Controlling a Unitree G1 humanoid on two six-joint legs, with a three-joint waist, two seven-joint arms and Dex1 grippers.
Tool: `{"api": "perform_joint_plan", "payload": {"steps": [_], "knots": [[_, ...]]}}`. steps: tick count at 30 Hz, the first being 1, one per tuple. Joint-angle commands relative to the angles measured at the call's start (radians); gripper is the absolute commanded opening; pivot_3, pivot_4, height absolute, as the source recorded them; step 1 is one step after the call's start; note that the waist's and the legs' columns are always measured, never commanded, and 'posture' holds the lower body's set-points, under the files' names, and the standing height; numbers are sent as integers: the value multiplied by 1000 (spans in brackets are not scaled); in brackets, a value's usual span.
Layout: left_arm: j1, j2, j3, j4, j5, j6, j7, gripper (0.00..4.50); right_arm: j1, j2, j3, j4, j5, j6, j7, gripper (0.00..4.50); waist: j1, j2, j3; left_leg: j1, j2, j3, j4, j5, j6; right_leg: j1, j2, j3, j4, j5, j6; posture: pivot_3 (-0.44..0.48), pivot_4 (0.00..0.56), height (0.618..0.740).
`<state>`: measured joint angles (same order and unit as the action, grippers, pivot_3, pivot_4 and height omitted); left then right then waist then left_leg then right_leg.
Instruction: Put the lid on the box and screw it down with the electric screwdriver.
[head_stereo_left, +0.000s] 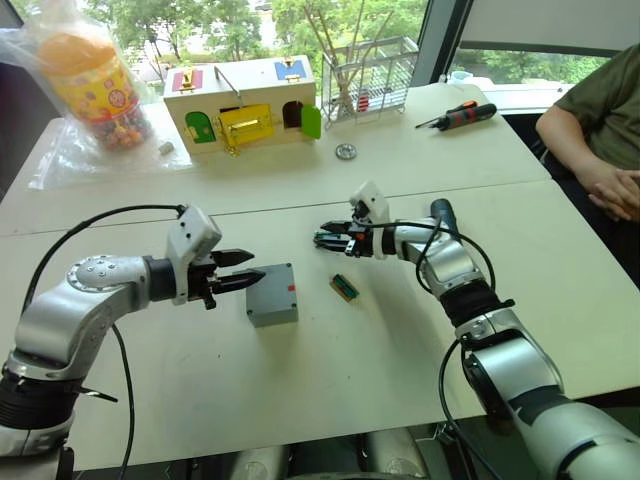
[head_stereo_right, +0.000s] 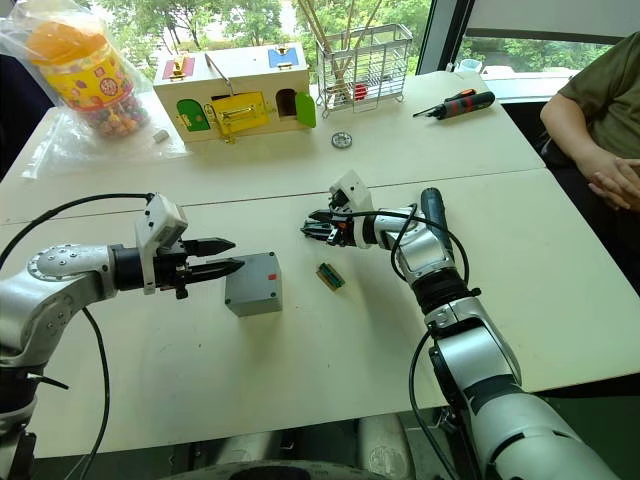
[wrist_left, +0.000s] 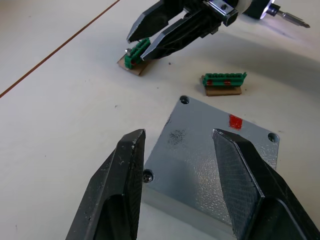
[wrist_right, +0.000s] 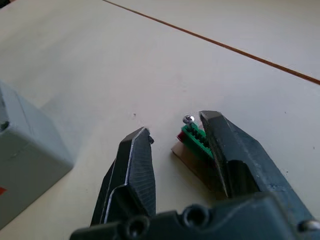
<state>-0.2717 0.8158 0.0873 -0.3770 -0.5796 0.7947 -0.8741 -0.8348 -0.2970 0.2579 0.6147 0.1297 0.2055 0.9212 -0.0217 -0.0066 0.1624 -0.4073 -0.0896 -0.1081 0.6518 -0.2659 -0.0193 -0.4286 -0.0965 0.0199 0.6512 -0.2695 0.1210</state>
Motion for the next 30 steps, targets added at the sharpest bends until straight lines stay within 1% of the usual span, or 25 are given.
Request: {"api": "perform_joint_plan", "payload": {"steps": [1,11,14,15,16,25,30], "knots": [[8,5,35,-25,-2,-27,7,2151,-45,16,-20,28,-18,-40,1,1884,0,0,0,0,0,0,0,0,0,0,0,0,0,0,0,0,150,740],[4,-6,5,-4,19,-57,16,2151,-76,43,-44,108,-37,-68,-17,1884,0,0,0,0,0,0,0,0,0,0,0,0,0,0,0,0,150,740],[5,-6,-4,5,30,-70,14,2151,-78,47,-52,118,-41,-73,-19,986,-1,0,0,0,0,0,0,0,0,0,0,0,0,0,0,0,150,740],[5,-7,-5,7,32,-73,13,2151,-78,47,-53,120,-43,-76,-18,454,-1,0,0,0,0,0,0,0,0,0,0,0,0,0,0,0,150,740],[5,-8,-5,8,34,-74,12,2151,-78,48,-55,122,-45,-78,-18,67,-1,0,0,0,0,0,0,0,0,0,0,0,0,0,0,0,150,740],[4,-16,-19,19,50,-89,8,2151,-66,48,-76,85,-33,-61,-5,67,-2,0,0,0,0,0,0,0,0,0,0,0,0,0,0,0,150,740],[6,-18,-22,28,55,-95,4,2151,-72,49,-115,32,6,0,-1,67,-2,0,0,0,0,0,0,0,0,0,0,0,0,0,0,0,150,740]]}}
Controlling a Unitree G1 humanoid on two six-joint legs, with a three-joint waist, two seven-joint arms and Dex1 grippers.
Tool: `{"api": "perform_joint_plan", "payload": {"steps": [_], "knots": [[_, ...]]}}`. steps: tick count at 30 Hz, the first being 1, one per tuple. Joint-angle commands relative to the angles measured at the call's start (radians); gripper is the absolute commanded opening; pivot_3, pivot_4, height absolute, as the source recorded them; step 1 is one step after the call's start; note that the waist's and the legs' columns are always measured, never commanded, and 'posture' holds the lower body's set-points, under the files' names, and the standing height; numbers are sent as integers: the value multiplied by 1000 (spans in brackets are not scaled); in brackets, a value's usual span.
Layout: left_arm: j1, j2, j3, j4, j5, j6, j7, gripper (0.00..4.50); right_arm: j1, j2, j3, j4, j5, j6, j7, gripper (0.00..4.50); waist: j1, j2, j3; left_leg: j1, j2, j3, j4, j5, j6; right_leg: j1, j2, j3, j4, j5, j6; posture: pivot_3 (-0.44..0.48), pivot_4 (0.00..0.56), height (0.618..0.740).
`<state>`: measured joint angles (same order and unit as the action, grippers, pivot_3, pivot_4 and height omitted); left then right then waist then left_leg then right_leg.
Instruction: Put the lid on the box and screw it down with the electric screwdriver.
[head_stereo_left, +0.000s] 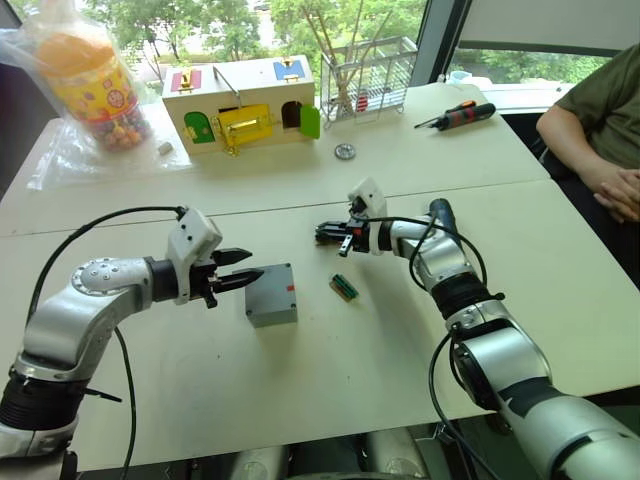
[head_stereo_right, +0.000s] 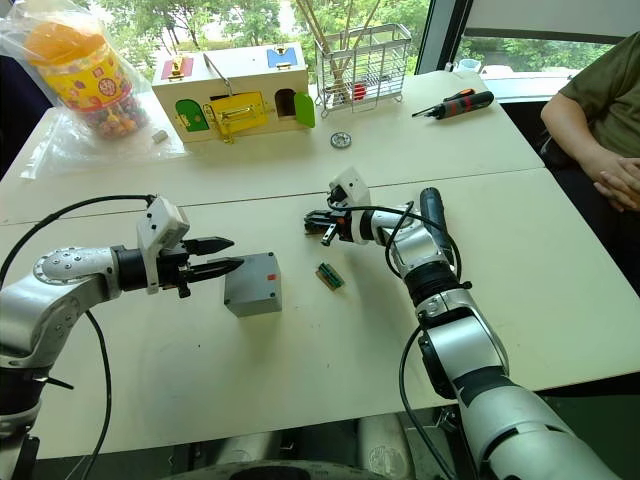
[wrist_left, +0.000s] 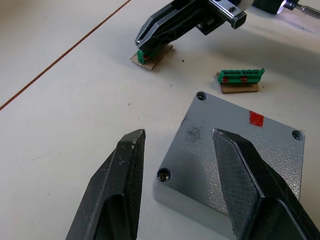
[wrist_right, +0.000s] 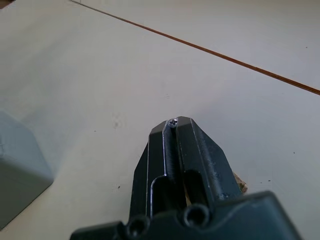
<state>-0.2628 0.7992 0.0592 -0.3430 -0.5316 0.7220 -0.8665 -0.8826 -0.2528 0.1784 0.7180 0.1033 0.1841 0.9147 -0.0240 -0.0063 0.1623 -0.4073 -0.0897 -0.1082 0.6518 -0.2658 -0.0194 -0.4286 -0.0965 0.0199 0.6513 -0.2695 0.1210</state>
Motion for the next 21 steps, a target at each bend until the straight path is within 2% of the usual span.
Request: {"api": "perform_joint_plan", "payload": {"steps": [1,5,9,13,17,21], "knots": [[-3,-1,6,-5,7,-23,-4,2151,-23,2,-36,-81,30,24,6,67,0,0,0,0,0,0,0,0,0,0,0,0,0,0,0,0,150,740],[-3,3,13,1,2,-24,-7,2151,-20,-10,-56,-177,45,64,2,67,0,0,0,0,0,0,0,0,0,0,0,0,0,0,0,0,150,740],[11,41,61,-27,-49,23,-35,2151,45,-31,-39,-441,106,199,46,67,2,0,0,0,0,0,0,0,0,0,0,0,0,0,0,0,150,740],[68,119,78,-99,-82,54,-93,2151,169,-31,17,-716,156,325,44,67,2,0,0,0,0,-1,-1,0,0,0,-1,0,0,0,0,0,150,740],[83,130,77,-125,-95,66,-88,2151,258,2,42,-836,181,388,-12,67,6,0,0,0,0,0,0,0,0,0,-1,1,1,0,0,0,150,740],[78,117,58,-137,-100,73,-71,2151,309,15,68,-884,183,411,-47,67,10,0,0,0,0,-1,0,0,0,0,-1,1,1,0,0,0,150,740]]}}
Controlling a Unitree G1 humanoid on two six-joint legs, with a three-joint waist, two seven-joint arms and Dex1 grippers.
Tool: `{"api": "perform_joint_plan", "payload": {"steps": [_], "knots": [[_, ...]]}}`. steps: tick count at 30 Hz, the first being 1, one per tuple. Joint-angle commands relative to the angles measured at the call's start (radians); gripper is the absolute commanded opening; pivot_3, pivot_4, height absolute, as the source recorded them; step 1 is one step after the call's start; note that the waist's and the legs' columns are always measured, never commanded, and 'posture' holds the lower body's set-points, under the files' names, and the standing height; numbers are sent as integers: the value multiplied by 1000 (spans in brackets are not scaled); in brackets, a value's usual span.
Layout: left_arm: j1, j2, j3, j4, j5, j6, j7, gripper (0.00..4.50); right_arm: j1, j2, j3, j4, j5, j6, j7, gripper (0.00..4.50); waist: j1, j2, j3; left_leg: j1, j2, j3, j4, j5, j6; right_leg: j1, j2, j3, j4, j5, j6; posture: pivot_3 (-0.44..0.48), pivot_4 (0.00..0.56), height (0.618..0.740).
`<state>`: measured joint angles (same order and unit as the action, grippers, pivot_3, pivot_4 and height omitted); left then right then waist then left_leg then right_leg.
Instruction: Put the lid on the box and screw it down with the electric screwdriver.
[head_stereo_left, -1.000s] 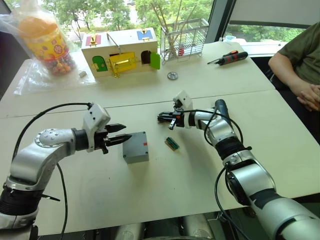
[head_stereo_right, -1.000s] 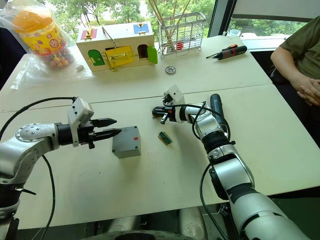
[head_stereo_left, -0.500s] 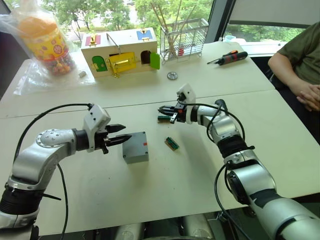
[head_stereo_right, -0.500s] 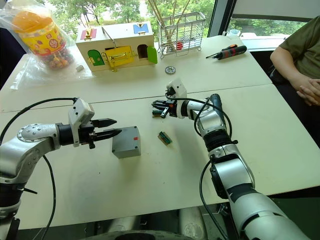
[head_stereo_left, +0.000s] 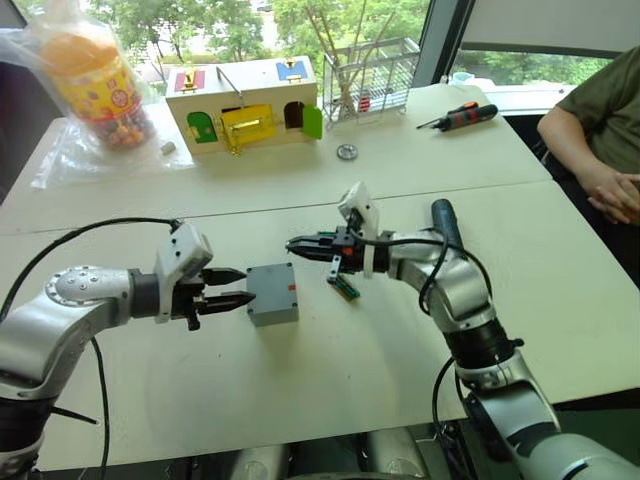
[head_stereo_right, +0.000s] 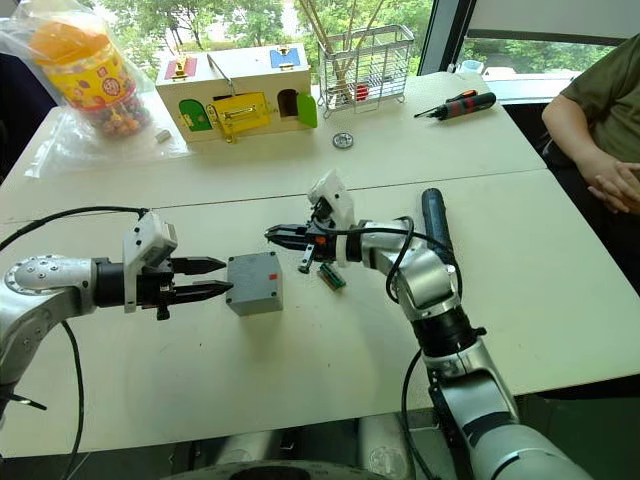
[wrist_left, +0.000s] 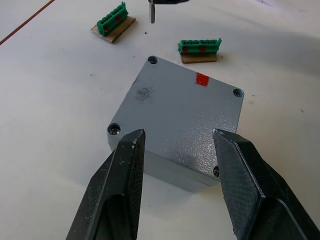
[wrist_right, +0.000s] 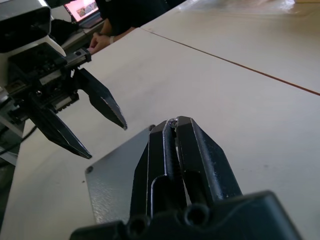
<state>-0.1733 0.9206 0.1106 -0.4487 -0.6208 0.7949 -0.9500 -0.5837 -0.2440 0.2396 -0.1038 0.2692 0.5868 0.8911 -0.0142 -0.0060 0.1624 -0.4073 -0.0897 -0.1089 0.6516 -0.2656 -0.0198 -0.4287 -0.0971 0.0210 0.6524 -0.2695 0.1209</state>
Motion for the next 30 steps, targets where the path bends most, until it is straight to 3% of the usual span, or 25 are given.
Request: {"api": "perform_joint_plan", "payload": {"steps": [1,30], "knots": [[-14,-9,-1,-33,-11,2,16,2151,16,7,11,-67,18,12,-31,67,0,0,0,0,0,0,0,0,0,0,0,0,0,0,0,0,150,740],[-37,-26,-41,-4,17,-23,21,2151,26,-12,35,41,-9,-38,-82,67,-3,0,0,0,0,0,0,0,0,0,0,-1,0,0,0,0,150,740]]}}
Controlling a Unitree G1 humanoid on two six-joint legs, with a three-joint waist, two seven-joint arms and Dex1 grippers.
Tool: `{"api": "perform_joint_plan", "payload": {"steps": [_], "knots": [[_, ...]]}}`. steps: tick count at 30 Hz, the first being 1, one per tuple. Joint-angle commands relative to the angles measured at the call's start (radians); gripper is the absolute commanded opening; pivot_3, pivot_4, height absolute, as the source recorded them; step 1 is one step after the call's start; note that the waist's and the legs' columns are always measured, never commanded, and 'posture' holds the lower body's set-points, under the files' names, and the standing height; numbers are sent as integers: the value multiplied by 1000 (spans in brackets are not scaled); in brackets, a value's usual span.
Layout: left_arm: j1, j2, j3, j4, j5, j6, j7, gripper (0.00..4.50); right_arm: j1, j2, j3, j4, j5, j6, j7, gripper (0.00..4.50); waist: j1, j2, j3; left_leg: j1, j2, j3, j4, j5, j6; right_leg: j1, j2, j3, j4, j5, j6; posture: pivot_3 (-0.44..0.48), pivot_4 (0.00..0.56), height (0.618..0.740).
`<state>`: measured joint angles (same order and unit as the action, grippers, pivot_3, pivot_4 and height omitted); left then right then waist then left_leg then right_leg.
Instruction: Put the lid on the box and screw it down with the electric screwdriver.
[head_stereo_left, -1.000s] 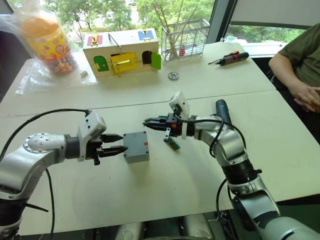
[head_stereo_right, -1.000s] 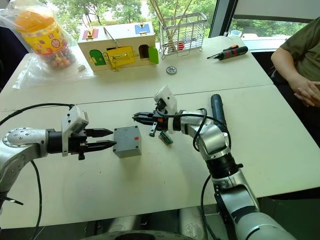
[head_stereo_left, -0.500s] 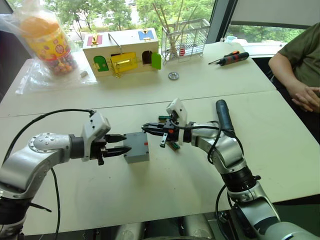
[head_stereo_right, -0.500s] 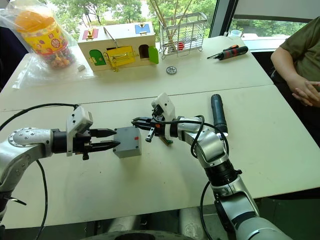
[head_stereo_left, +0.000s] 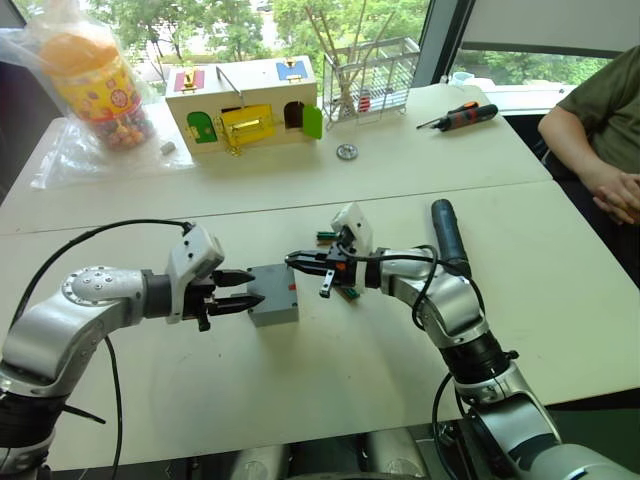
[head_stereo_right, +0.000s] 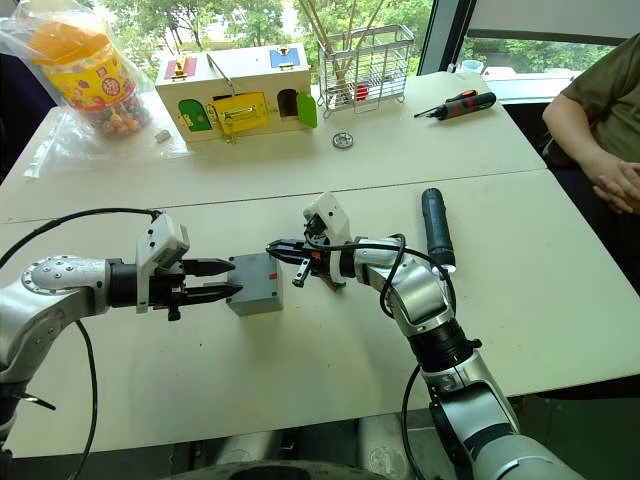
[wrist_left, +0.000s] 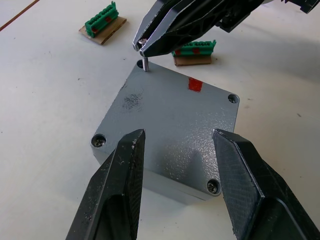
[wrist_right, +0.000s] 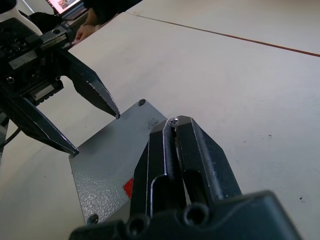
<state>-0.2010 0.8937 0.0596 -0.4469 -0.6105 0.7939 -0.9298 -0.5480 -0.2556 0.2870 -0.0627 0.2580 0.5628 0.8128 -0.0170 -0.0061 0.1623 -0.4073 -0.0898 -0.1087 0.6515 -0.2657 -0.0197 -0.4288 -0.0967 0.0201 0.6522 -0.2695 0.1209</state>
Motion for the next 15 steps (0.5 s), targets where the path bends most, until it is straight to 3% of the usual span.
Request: {"api": "perform_joint_plan", "payload": {"steps": [1,15], "knots": [[-10,0,10,-5,7,-22,1,2151,-10,-1,-13,1,2,-15,-4,67,0,0,0,0,0,0,0,0,0,0,0,0,0,0,0,0,150,740],[-25,-14,-10,11,23,-38,-2,2151,-9,-12,-1,8,-6,-29,0,67,0,0,0,0,0,0,0,0,0,0,0,0,0,0,0,0,150,740]]}}
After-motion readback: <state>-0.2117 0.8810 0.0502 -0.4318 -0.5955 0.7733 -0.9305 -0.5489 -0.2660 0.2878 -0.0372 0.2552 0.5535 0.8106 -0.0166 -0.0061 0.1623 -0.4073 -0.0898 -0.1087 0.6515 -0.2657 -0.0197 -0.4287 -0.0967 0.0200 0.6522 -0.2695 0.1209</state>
